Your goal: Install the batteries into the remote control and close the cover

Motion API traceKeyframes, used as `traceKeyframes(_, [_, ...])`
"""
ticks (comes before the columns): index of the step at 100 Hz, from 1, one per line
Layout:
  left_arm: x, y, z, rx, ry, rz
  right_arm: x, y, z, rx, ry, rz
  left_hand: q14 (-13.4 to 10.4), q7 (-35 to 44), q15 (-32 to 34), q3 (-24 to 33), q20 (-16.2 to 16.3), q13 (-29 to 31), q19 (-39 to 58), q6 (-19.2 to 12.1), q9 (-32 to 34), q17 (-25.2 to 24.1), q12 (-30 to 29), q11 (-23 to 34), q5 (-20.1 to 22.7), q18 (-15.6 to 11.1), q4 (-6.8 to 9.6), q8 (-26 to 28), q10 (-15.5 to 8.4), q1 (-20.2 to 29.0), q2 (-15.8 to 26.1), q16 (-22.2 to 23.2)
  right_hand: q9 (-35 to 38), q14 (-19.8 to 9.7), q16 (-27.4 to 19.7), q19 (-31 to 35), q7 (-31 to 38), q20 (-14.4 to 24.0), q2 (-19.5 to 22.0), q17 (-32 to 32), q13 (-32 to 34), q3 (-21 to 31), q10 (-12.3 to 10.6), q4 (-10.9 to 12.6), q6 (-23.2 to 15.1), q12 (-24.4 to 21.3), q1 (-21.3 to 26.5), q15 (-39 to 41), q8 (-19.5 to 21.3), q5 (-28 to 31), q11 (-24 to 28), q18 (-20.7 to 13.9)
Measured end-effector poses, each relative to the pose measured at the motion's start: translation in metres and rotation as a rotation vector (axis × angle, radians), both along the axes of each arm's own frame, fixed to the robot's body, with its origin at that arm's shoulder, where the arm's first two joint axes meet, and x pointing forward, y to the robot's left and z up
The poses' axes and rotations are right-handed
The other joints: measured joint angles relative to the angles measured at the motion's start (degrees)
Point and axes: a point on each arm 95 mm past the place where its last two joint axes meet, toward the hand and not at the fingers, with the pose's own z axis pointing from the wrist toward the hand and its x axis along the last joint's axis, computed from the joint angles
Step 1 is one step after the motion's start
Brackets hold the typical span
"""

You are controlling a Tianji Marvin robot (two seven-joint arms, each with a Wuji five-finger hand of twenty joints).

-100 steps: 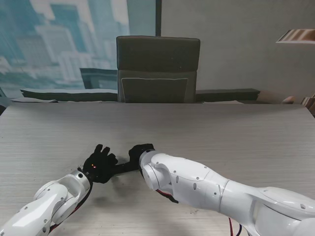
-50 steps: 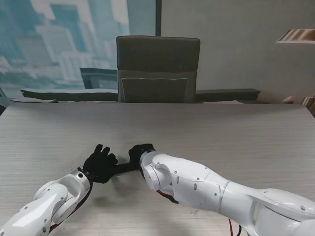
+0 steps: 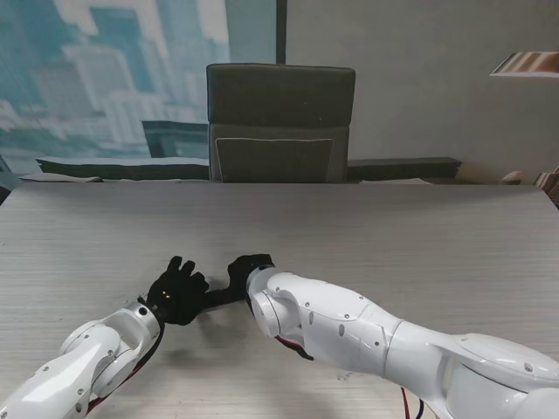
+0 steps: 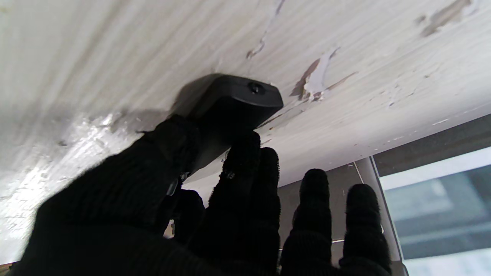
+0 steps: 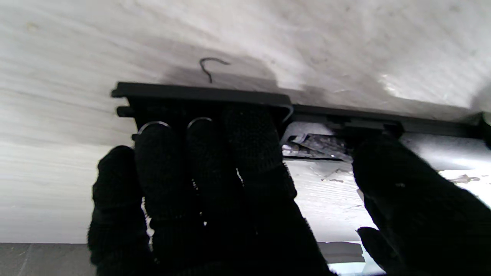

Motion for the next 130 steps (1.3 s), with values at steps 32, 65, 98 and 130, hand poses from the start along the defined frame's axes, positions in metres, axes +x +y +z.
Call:
traceKeyframes(32, [0.000, 0.000, 0.000, 0.003, 0.002, 0.000, -0.002, -0.008, -0.001, 0.008, -0.007, -0.008, 0.0, 0.0, 0.0, 0.0, 0.0, 0.0, 0.0, 0.0, 0.0, 0.0, 0.0, 0.0, 0.0, 0.0, 0.00, 0.0, 0.0, 0.0, 0.1, 0.0, -2.8, -0.7, 0.0, 0.0, -1.0, 0.0, -0.6, -1.8, -1.9, -0.1, -0.1, 0.3, -3.0, 0.0, -1.5, -0.7, 7.8, -4.4, 0.7, -0.2])
traceKeyframes(65, [0.000, 0.000, 0.000, 0.005, 0.003, 0.000, -0.002, -0.020, -0.001, 0.041, -0.026, -0.021, 0.0, 0.0, 0.0, 0.0, 0.0, 0.0, 0.0, 0.0, 0.0, 0.0, 0.0, 0.0, -0.1, 0.0, 0.00, 0.0, 0.0, 0.0, 0.2, 0.0, -4.9, -0.8, 0.0, 0.0, -1.7, 0.0, 5.4, -2.9, -3.0, -11.5, -0.1, 0.7, -4.6, 0.0, -9.1, -1.7, 10.1, -6.1, 0.8, -0.3])
traceKeyframes(98, [0.000, 0.000, 0.000, 0.005, 0.002, 0.000, 0.000, -0.011, 0.001, 0.016, 0.007, -0.050, 0.0, 0.0, 0.0, 0.0, 0.0, 0.0, 0.0, 0.0, 0.0, 0.0, 0.0, 0.0, -0.1, 0.0, 0.00, 0.0, 0.0, 0.0, 0.2, 0.0, -4.4, -0.7, 0.0, 0.0, -2.3, 0.0, 10.5, -3.1, -3.0, -12.5, 0.4, 0.7, -2.9, 0.0, -11.7, -1.7, 10.2, -5.2, 0.8, -0.4])
traceKeyframes(130, [0.000, -0.001, 0.001, 0.009, 0.001, -0.006, -0.001, -0.004, 0.000, 0.008, 0.014, -0.037, 0.0, 0.0, 0.0, 0.0, 0.0, 0.0, 0.0, 0.0, 0.0, 0.0, 0.0, 0.0, -0.1, 0.0, 0.00, 0.0, 0.0, 0.0, 0.3, 0.0, -2.5, -0.1, 0.0, 0.0, -2.8, 0.0, 9.4, -2.3, -1.8, -10.4, 0.5, 0.7, -1.9, 0.0, -8.2, -1.6, 10.2, -2.9, 0.8, -0.2])
